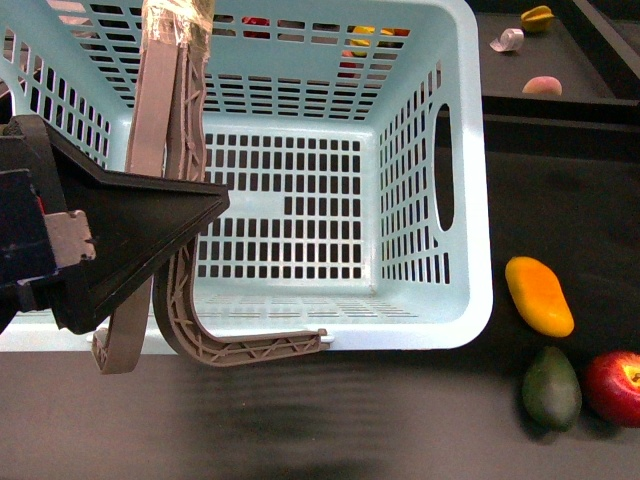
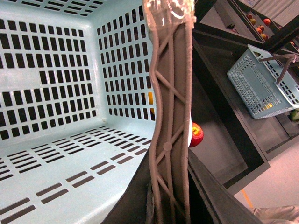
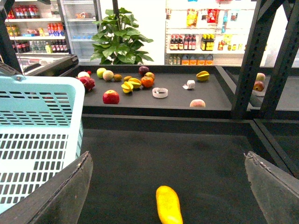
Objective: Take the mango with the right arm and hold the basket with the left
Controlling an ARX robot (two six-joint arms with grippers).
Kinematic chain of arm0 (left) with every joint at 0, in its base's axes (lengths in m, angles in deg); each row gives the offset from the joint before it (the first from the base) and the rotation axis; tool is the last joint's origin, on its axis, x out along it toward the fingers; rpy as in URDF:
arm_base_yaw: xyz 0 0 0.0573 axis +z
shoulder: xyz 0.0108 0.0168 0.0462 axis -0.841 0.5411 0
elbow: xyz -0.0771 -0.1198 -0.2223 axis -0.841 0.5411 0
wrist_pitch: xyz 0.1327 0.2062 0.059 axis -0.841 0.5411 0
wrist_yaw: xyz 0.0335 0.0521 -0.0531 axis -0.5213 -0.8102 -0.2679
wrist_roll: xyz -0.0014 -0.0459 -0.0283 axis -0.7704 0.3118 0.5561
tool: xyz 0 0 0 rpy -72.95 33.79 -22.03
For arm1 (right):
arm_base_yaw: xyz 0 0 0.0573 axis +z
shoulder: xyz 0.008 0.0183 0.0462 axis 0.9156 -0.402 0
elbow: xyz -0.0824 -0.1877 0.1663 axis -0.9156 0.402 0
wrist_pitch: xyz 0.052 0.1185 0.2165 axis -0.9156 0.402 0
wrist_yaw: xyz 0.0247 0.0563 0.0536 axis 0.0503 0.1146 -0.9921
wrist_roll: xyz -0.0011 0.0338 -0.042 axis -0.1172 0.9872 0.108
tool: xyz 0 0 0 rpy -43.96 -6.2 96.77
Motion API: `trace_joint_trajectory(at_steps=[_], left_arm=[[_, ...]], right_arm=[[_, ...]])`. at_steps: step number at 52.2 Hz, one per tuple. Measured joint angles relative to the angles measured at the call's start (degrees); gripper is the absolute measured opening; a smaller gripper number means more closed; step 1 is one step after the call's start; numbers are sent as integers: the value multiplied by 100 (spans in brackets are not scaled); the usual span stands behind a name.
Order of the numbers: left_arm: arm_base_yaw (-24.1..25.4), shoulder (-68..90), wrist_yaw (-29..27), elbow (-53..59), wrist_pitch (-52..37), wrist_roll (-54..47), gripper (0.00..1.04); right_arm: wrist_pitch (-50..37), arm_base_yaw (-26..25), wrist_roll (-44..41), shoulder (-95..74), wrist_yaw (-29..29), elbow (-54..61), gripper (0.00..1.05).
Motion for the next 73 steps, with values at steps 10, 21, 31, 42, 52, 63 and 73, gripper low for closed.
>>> trace_joint_trajectory(at_steps=[10,21,31,42,52,63,73], left_arm=[[2,0,-33,-2,0,0,13],[2,0,-46,-4,0,-22,13],[2,0,-31,-4,0,-24,13],[2,0,-44,-4,0,-22,13],[0,0,-42,-4,0,-22,13],[0,0,-42,-4,0,-22,13],[0,0,-42,-4,0,-22,13]], right_arm=[[507,289,452,-350,1049,-216,97],[-933,-254,1580,-3447,1996,-608,97],[-2610,-660,1532,-5884,1217,-1126,97],[-3856,-885,1180,-8996,872,-2192,97],[-3971,-894,1019,-10714,697,-3086,97],[-3805,-713,874,-12725,487,-4498,97],[-3355,-444,802,-14019,317,-5770,97]])
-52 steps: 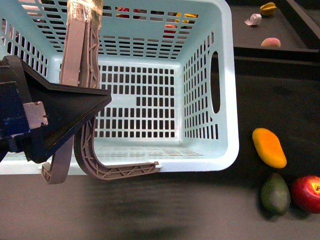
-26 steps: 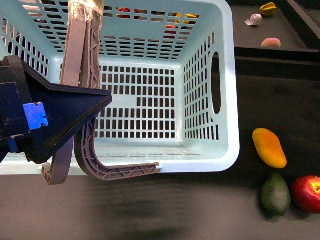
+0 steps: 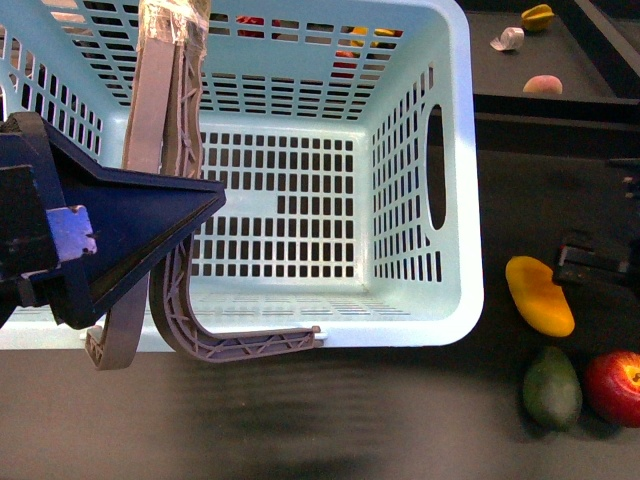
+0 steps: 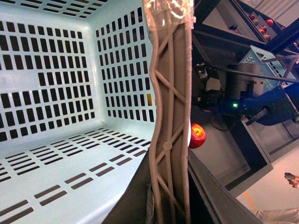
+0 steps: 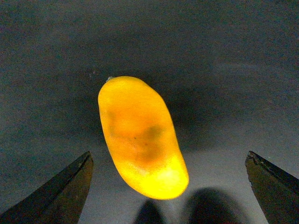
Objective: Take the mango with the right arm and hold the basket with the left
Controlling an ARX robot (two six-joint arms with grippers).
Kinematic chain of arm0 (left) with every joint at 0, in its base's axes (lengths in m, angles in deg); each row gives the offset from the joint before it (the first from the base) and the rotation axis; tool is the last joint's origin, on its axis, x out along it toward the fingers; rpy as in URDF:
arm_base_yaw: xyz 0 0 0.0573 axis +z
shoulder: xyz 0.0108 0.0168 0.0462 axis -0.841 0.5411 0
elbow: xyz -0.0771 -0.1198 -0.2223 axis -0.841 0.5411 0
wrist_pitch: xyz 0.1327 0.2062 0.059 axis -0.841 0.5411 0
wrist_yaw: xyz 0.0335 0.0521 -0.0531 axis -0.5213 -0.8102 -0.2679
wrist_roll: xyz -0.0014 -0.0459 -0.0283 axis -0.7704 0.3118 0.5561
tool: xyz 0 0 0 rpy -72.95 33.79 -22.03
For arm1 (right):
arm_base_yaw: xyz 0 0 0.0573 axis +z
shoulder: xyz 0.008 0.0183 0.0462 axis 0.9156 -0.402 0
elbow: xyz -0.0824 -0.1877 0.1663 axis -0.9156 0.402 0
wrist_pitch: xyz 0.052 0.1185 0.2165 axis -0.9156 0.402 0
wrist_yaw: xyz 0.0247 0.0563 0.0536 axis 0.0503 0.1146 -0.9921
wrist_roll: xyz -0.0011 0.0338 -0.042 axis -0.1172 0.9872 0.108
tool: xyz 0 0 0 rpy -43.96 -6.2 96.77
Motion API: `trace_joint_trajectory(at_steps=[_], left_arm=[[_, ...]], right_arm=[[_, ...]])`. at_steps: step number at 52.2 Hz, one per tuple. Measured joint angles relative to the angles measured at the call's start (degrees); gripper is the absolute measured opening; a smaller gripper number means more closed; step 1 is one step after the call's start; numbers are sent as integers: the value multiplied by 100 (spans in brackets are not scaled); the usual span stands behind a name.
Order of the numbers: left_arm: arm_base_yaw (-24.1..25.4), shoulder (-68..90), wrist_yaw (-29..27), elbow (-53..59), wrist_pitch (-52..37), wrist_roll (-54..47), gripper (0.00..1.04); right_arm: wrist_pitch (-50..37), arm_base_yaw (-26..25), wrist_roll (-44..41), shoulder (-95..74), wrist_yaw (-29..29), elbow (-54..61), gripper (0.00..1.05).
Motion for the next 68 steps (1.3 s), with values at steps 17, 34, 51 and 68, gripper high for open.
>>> trace_joint_trajectory(at_steps=[17,34,51,68], left_arm=[[2,0,0,0,0,0,12],[2,0,0,0,0,0,12],[0,0,-2,0,0,0,12],[0,0,0,0,0,0,12]], right_arm=[[535,105,-37,-951,24,-1244,97],[680,144,-76,-1480,111,-1729,97],[706,199,-50,-1698,166,-1921,95],[387,192,164,-1512,173,-1576,60]])
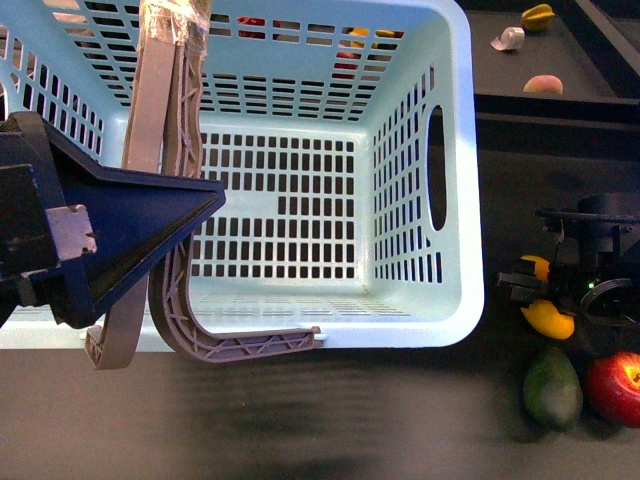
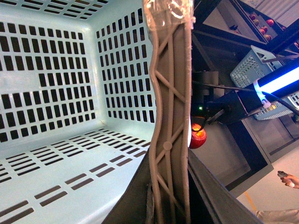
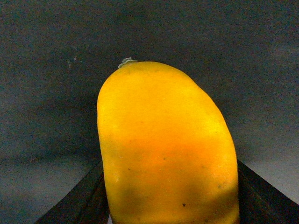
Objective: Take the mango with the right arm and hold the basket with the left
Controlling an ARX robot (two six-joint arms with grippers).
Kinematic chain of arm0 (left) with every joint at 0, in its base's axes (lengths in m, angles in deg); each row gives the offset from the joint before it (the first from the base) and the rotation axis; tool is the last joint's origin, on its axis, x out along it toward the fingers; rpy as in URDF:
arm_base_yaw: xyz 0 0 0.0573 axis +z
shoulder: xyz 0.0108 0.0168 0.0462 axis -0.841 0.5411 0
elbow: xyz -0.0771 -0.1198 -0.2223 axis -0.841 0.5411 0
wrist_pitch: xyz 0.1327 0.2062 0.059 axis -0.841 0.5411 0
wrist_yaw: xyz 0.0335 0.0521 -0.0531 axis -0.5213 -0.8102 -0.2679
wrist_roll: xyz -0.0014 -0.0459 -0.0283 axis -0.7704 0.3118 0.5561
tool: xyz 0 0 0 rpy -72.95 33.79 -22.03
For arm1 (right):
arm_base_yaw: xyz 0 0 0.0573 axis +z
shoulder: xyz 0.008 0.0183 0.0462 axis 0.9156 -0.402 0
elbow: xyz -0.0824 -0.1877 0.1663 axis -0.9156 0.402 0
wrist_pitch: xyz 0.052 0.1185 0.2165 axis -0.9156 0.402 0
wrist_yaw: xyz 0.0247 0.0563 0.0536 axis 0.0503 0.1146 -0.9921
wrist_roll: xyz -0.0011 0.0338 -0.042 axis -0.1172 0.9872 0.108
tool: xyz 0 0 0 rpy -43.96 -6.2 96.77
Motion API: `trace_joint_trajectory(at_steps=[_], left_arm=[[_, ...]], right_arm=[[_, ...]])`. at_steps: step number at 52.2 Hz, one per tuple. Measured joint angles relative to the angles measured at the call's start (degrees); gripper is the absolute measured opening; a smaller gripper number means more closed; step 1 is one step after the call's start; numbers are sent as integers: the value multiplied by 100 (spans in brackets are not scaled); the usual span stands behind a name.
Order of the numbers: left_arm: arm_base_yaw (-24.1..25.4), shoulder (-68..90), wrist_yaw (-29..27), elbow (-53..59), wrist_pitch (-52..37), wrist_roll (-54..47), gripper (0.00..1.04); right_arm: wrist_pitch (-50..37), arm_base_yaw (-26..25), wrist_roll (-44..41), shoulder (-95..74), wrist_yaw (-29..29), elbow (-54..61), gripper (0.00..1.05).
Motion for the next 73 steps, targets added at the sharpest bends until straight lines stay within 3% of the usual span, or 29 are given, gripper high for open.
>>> trace_joint_trajectory(at_steps=[25,43,57,73], left_arm=[[0,0,0,0,0,0,12],[2,0,-2,0,0,0,12],[0,0,0,-2,0,-4,12],[0,0,-2,-2,0,-2,12]], right_arm=[[-841,61,710,2785,-560,2052,59],[-595,385,1071,5547,-901,3322,59],[-142,1478,1119,6900,-944,3517,59],[-90,2798,1021,6279,-568,3001,59]])
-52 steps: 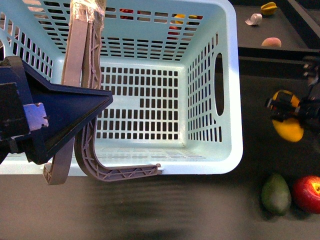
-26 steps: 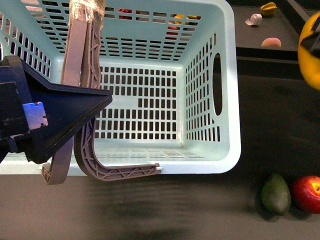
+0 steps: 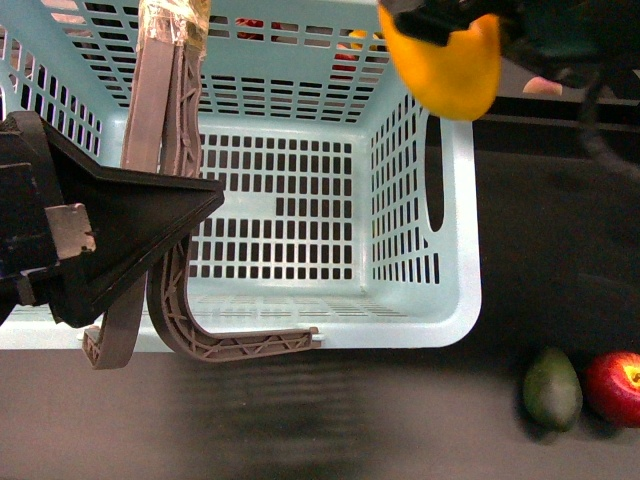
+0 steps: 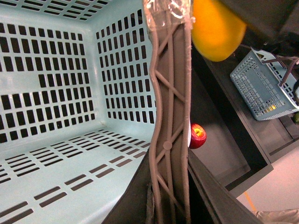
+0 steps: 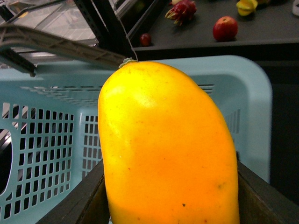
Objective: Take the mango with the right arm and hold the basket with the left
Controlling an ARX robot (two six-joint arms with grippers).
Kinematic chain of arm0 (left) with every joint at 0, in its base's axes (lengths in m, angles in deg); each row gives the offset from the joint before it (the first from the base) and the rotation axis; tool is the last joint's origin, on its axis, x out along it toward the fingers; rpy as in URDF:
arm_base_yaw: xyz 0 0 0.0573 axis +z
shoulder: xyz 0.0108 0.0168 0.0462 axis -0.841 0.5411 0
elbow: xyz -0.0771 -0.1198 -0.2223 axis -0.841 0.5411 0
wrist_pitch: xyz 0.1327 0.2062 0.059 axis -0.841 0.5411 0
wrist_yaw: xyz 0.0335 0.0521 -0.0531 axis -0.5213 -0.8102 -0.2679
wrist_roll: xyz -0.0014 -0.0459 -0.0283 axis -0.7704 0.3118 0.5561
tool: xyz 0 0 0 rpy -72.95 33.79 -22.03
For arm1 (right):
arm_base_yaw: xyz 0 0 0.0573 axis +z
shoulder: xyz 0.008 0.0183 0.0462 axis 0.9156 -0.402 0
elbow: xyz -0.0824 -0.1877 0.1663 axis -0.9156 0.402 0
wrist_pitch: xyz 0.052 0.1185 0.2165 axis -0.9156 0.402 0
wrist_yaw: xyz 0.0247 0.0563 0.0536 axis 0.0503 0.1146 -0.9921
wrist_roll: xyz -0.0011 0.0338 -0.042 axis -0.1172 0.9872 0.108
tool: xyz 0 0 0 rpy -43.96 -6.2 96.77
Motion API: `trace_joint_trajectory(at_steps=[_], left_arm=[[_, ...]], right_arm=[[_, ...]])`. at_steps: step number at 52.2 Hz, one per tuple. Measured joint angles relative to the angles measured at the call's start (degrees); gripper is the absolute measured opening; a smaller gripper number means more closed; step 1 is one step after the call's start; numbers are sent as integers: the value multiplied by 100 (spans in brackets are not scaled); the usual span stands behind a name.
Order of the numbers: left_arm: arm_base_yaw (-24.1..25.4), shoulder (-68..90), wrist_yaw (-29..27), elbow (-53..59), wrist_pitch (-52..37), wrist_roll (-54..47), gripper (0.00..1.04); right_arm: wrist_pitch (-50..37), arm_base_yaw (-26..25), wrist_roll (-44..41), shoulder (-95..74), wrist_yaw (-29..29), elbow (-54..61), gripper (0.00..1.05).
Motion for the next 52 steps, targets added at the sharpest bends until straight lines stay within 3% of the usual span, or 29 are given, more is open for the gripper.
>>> trace_joint_trajectory(at_steps=[16,31,43,52], left_arm=[[2,0,2,0,0,0,12],[0,0,4,0,0,2,12],[7,24,-52,0,0,-9,12],[7,24,-33,0,0,-22,12]], right_arm=[[-127,295,153,-1021,260,-483,59],[-203,365,192,-837,741,-472,99],[-525,492,-697,785,2577,466,97],[13,597,-796,2367,3550,1379,97]])
